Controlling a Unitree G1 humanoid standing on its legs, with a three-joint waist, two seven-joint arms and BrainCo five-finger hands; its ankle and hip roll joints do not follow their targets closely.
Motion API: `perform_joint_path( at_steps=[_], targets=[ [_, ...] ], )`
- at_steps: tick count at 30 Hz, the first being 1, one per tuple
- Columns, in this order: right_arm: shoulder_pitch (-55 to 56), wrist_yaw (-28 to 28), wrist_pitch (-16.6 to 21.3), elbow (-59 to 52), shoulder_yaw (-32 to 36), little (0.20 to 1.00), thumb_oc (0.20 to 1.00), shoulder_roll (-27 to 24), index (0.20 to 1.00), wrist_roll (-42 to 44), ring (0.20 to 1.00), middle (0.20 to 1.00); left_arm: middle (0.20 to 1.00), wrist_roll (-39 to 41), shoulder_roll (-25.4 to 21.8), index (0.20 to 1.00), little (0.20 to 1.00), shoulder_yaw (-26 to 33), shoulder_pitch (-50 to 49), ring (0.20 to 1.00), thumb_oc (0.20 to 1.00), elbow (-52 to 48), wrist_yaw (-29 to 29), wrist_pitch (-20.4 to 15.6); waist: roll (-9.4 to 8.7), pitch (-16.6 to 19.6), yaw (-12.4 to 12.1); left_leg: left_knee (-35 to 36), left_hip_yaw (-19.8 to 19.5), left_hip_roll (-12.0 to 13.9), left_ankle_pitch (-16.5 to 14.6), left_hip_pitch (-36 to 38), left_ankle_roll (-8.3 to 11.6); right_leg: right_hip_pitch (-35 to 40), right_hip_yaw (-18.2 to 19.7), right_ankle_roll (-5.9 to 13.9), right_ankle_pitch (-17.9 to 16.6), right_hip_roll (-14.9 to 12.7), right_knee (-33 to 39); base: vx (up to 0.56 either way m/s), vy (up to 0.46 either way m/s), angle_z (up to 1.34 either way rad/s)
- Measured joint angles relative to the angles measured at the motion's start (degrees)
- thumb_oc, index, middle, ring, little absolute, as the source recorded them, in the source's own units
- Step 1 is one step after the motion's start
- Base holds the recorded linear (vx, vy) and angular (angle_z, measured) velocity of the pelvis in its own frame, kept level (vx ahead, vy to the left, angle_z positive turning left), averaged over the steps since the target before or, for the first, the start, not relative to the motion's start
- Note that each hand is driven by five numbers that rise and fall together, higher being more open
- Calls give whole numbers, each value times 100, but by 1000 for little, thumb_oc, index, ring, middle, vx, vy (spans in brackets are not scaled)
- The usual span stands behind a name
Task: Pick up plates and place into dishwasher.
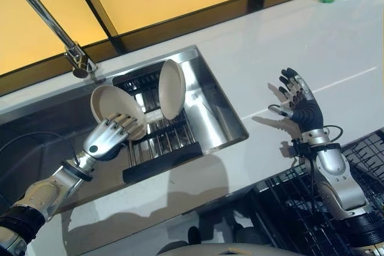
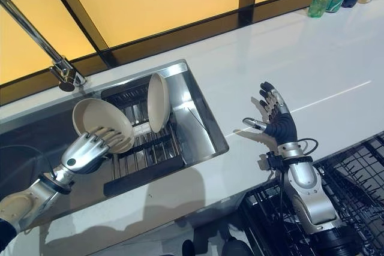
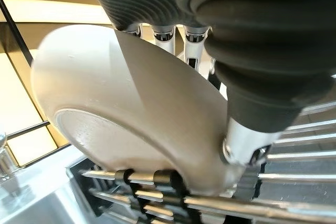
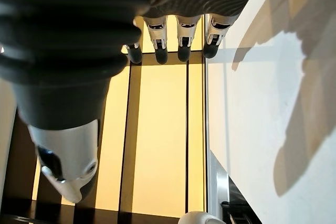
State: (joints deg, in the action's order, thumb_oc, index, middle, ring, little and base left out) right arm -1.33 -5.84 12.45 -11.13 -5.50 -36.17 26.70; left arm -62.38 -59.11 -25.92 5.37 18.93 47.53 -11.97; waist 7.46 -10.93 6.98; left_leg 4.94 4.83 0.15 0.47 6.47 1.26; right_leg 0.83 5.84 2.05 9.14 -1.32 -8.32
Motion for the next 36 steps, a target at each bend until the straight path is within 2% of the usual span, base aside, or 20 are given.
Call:
perform_joint_path(
  at_steps=[9,18,27,29,36],
  targets=[
    [110,176,0,32,87,1000,1000,-35,1000,0,1000,1000,200,-201,11,200,200,47,-186,200,200,84,-51,102,25,-14,-4,0,-16,-6,3,107,-4,64,-21,26,35,-14,-89,34,14,-1],
    [510,239,-52,64,206,1000,1000,-46,1000,99,1000,1000,200,-210,11,200,200,505,-355,200,200,151,-82,156,98,24,-3,0,-125,-39,18,186,-25,196,-141,32,60,-63,-85,7,4,7],
    [639,238,-54,74,260,1000,1000,-59,1000,130,1000,1000,200,-218,11,200,200,538,-581,200,200,151,-86,157,183,183,-11,0,-188,-56,25,204,-35,192,-201,23,123,-80,-188,-2,-6,3],
    [658,238,-53,74,261,1000,1000,-59,1000,163,1000,1000,200,-215,11,200,200,696,-675,200,200,150,-76,143,187,196,-11,0,-189,-56,25,211,-35,187,-202,25,137,-80,-219,0,0,0],
    [843,170,-50,73,262,1000,1000,-57,1000,206,1000,1000,200,134,8,200,200,1208,-812,200,200,-179,442,57,111,293,-75,1,-221,-67,25,237,-34,162,-233,11,237,-89,-365,-12,-31,2]
  ],
)
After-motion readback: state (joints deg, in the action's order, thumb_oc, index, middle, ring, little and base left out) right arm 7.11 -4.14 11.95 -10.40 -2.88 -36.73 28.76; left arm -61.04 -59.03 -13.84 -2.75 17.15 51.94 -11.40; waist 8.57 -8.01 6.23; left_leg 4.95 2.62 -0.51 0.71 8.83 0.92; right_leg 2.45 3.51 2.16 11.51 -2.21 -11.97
